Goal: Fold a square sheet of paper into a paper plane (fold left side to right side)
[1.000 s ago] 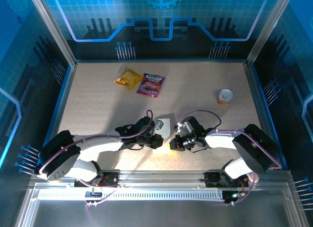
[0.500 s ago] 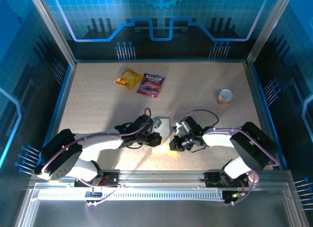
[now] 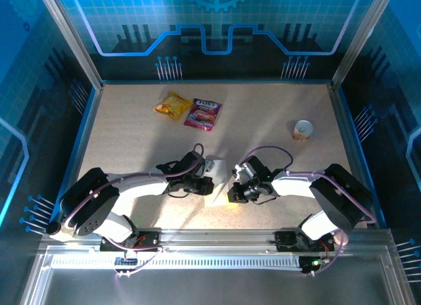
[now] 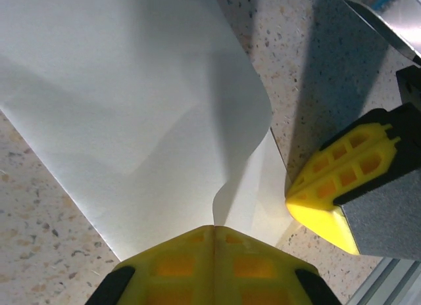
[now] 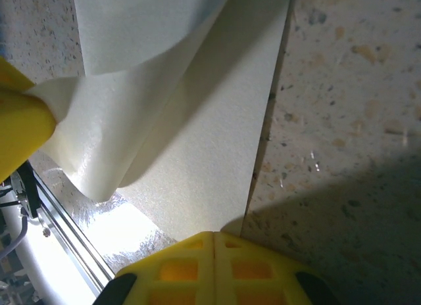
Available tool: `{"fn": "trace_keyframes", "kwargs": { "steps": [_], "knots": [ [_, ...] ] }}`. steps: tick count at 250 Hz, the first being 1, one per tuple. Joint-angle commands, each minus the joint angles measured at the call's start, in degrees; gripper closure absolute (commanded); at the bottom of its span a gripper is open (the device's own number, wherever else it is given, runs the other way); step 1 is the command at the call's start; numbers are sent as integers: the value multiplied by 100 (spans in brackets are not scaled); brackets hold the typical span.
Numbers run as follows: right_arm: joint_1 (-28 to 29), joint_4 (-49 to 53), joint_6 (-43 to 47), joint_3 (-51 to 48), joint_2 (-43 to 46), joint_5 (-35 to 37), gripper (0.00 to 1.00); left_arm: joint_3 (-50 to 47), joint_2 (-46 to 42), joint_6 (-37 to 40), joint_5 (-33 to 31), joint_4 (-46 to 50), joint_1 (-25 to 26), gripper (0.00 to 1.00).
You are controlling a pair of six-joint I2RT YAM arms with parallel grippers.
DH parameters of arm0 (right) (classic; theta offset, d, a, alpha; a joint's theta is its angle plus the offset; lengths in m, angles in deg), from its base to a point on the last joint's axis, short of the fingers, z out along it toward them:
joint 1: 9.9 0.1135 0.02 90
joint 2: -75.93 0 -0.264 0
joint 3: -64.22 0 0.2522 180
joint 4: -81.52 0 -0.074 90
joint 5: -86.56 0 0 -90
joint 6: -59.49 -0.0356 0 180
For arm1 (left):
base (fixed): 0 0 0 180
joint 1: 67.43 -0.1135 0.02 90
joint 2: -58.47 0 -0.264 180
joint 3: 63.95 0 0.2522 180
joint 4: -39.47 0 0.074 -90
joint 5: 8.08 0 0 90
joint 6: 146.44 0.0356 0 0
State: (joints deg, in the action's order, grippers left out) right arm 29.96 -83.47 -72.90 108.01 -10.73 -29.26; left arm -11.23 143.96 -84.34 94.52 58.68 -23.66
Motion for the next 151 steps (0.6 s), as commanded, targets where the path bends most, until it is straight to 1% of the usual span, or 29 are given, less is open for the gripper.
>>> {"fn": "trace_keyframes", "kwargs": {
  "steps": [1, 69, 151],
  "knots": [
    [119, 512, 73, -32, -177, 408, 100, 197, 167, 253, 155, 271, -96, 100],
    [128, 577, 83, -27, -168, 456, 100, 374, 464, 425, 85, 361, -207, 100],
    [128, 630, 99, -5, -178, 494, 100, 472, 565, 549, 0, 491, -283, 100]
  ]
}}
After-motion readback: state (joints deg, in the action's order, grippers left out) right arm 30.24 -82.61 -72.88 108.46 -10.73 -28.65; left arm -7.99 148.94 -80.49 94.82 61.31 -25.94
